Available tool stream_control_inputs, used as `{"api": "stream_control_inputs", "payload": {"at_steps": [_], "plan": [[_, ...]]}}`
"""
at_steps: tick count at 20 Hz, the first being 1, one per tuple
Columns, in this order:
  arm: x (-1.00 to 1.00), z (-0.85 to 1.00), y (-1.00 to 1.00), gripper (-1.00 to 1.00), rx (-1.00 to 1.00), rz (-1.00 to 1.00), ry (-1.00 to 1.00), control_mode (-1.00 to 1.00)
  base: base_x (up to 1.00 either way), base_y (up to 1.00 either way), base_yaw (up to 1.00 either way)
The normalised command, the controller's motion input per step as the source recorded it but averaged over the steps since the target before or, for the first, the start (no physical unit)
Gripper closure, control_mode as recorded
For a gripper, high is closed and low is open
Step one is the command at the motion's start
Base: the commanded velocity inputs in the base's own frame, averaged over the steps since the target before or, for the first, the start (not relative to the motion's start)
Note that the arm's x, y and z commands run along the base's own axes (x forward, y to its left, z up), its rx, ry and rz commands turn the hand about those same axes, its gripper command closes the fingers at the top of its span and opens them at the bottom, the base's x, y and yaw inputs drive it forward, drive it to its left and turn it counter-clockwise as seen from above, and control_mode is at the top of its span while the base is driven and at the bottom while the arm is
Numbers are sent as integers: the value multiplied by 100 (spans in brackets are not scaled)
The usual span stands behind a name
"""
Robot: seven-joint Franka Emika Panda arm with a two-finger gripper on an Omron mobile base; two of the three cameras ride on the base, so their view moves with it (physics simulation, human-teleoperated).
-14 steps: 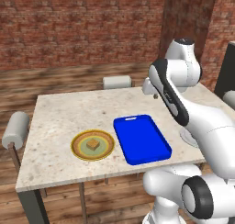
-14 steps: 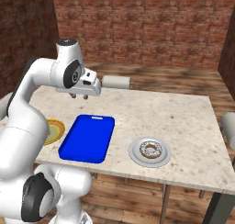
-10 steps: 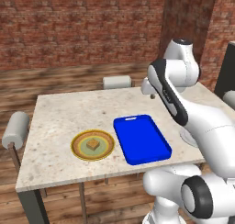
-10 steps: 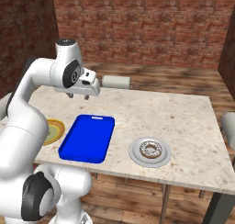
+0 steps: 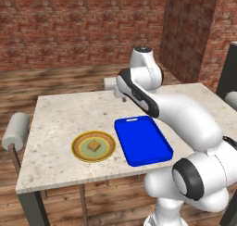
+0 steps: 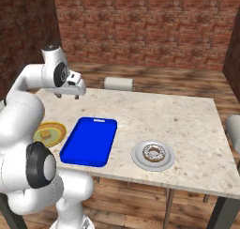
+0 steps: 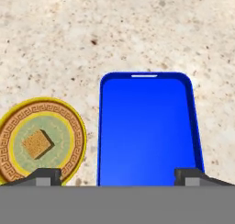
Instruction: Move the dessert items from the plates to the tray.
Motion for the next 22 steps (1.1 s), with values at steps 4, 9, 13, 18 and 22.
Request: {"api": "stream_control_inputs", "payload": {"at_steps": [4,9,13,18,22], "plan": [[39,-69,93,-100,-11,0,7,-100,0,0,0],[26,-62,92,-100,-6,0,11,-100,0,0,0],[0,-51,76,-100,0,4,15,-100,0,0,0],[0,-49,53,-100,0,6,17,-100,0,0,0],[0,-44,29,-100,0,9,24,-100,0,0,0]]}}
